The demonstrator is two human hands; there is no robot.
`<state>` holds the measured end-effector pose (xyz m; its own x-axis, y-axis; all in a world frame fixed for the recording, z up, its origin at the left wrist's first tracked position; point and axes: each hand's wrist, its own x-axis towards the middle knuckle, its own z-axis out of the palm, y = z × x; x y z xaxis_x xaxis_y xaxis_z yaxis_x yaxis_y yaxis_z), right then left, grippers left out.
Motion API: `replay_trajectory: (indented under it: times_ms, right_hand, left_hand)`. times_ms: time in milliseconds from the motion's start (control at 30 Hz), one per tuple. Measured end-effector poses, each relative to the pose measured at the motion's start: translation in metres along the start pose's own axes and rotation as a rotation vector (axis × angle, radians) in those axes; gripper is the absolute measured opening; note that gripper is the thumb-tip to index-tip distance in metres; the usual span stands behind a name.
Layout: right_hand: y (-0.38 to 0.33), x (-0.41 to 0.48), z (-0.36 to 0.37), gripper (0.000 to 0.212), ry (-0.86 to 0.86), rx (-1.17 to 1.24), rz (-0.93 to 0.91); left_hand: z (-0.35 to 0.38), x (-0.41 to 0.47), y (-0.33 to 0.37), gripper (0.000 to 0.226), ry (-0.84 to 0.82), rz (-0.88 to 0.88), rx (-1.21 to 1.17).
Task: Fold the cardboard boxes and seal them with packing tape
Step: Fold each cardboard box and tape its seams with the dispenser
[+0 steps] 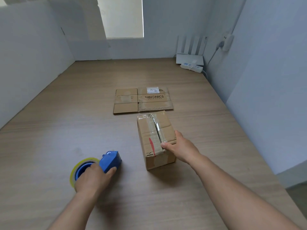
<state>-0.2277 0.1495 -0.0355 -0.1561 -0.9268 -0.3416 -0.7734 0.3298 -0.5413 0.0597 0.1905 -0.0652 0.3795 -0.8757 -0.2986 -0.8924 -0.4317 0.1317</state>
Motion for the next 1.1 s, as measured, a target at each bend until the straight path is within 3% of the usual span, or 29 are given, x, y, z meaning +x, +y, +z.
replay_trajectory:
  times_ms: [100, 300, 433, 533, 667, 767, 867, 967, 1100]
  right_hand:
    - [-0.001, -0.001, -0.001, 0.078, 0.005, 0.000, 0.001]
    - [-0.002, -0.003, -0.001, 0.080, 0.029, -0.020, 0.015]
    - [-0.002, -0.004, -0.005, 0.084, 0.064, -0.039, 0.004]
    - [-0.005, -0.007, -0.010, 0.085, 0.104, -0.045, -0.012]
    - [-0.021, -0.021, -0.021, 0.063, 0.306, 0.157, -0.222]
    - [-0.043, -0.038, -0.032, 0.051, 0.055, 0.456, -0.413]
    - [-0.060, -0.048, -0.034, 0.038, -0.140, 0.577, -0.500]
    - [-0.067, -0.051, -0.035, 0.012, -0.109, 0.627, -0.566]
    - [-0.064, -0.053, -0.033, 0.017, 0.014, 0.625, -0.612]
  left_hand:
    - [0.008, 0.009, -0.004, 0.043, -0.095, 0.001, -0.043]
    - [0.000, 0.023, -0.009, 0.038, -0.082, 0.042, -0.149]
    - [-0.019, 0.022, -0.007, 0.023, -0.110, 0.251, -0.388]
    - [-0.046, 0.009, 0.003, 0.028, -0.181, 0.401, -0.567]
    - [-0.076, -0.011, 0.019, 0.032, -0.222, 0.562, -0.624]
    - [-0.085, -0.020, 0.026, 0.026, -0.261, 0.639, -0.623]
    - [-0.090, -0.025, 0.032, 0.027, -0.299, 0.678, -0.612]
    - [-0.091, -0.027, 0.034, 0.022, -0.340, 0.694, -0.594]
    - [-0.094, -0.028, 0.036, 0.035, -0.370, 0.659, -0.586]
